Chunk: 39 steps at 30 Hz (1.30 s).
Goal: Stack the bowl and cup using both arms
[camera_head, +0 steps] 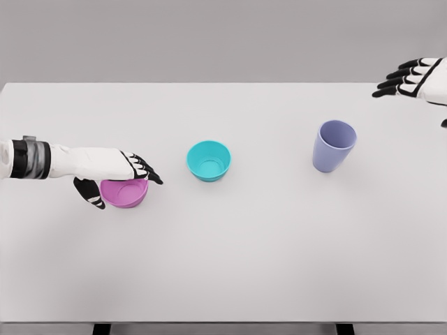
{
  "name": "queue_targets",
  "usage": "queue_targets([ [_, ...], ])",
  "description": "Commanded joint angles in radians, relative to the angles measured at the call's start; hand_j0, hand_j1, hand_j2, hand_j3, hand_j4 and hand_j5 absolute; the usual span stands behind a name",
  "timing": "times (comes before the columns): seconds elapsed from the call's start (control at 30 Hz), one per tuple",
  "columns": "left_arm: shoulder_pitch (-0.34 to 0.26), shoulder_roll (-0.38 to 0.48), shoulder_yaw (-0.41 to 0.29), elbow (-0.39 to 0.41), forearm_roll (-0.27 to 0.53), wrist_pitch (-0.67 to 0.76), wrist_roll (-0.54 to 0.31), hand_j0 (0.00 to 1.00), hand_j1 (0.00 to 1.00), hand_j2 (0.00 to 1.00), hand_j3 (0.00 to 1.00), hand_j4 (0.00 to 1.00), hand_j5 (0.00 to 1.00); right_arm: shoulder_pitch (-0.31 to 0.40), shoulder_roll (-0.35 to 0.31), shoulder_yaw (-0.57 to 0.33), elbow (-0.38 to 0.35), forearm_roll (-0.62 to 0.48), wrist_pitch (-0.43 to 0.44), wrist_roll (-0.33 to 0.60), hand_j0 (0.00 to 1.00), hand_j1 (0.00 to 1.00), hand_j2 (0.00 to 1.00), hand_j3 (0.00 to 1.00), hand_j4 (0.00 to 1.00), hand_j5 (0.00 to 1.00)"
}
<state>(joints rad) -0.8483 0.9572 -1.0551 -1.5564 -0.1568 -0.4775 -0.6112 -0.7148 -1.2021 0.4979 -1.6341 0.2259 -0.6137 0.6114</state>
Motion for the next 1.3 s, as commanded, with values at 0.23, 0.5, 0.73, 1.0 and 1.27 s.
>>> queue_targets([
  [0.23, 0.0, -0.012, 0.0, 0.015, -0.004, 0.0, 0.0, 1.0, 1.0, 1.0, 1.0, 1.0, 1.0, 0.015, 0.056, -0.088, -0.096, 0.001, 0.003, -0.001, 1.0, 1.0, 1.0, 1.0, 1.0, 1.0],
  [0.5, -0.002, -0.014, 0.0, 0.022, -0.004, 0.0, 0.0, 1.0, 1.0, 1.0, 1.0, 1.0, 1.0, 0.012, 0.117, -0.099, -0.056, 0.012, 0.003, -0.001, 1.0, 1.0, 1.0, 1.0, 1.0, 1.0],
  [0.73, 0.0, -0.021, 0.0, 0.032, -0.009, 0.0, 0.0, 1.0, 1.0, 1.0, 1.0, 1.0, 1.0, 0.017, 0.159, -0.148, -0.067, 0.01, 0.003, -0.001, 1.0, 1.0, 1.0, 1.0, 1.0, 1.0],
  [1.0, 0.002, -0.02, 0.0, 0.038, -0.015, -0.001, 0.0, 0.95, 0.95, 0.95, 0.95, 0.95, 0.95, 0.055, 0.164, -0.075, -0.064, 0.012, 0.003, -0.001, 1.0, 1.0, 1.0, 1.0, 1.0, 1.0],
  [1.27, 0.005, -0.02, -0.002, 0.038, -0.015, -0.001, 0.0, 0.86, 0.86, 0.86, 0.86, 0.86, 0.86, 0.055, 0.17, -0.073, -0.064, 0.012, 0.003, -0.001, 1.0, 1.0, 1.0, 1.0, 1.0, 1.0],
])
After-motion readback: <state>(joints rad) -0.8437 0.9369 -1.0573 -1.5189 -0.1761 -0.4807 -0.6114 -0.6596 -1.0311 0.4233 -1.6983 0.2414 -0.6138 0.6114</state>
